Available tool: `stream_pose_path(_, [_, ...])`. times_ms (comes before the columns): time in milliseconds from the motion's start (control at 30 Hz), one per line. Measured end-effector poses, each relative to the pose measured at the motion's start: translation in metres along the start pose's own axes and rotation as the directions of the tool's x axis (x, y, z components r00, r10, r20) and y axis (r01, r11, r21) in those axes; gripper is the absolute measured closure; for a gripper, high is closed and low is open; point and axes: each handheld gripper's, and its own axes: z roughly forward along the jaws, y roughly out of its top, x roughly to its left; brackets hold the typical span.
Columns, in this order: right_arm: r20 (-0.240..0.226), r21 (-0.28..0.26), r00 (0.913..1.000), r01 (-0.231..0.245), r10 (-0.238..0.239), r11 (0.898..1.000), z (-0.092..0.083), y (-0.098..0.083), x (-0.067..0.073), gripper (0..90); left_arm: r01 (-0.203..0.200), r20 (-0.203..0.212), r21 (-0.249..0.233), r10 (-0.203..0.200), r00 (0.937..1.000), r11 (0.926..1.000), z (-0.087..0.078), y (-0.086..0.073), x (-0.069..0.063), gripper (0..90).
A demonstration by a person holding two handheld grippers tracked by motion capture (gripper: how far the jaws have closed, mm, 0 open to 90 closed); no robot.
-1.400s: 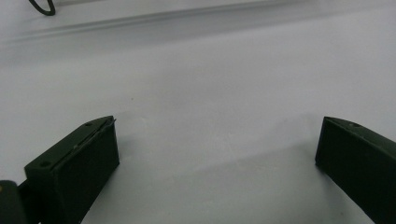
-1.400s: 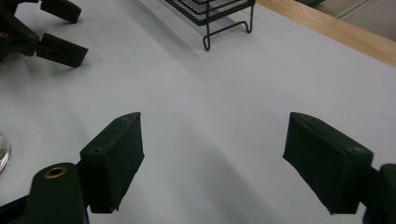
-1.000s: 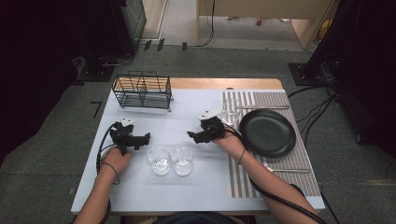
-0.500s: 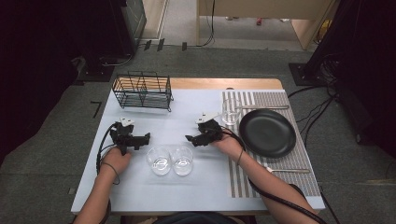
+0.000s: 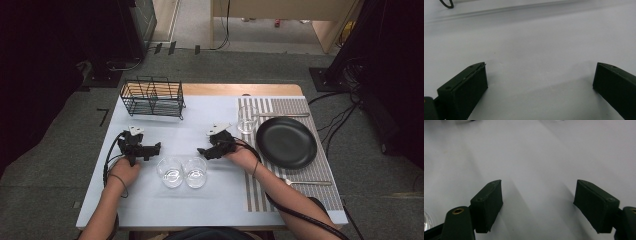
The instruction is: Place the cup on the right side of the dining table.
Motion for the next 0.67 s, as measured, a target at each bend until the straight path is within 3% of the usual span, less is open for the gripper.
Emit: stream_pose_path(667, [0.024,0.017,0.9994,-0.023,0.023,1.0,0.002,0.0008,-0.0012,15.5,0.0,0.0,0.0,0.0,1.0,1.0,0.0,0.0,0.0,0.0])
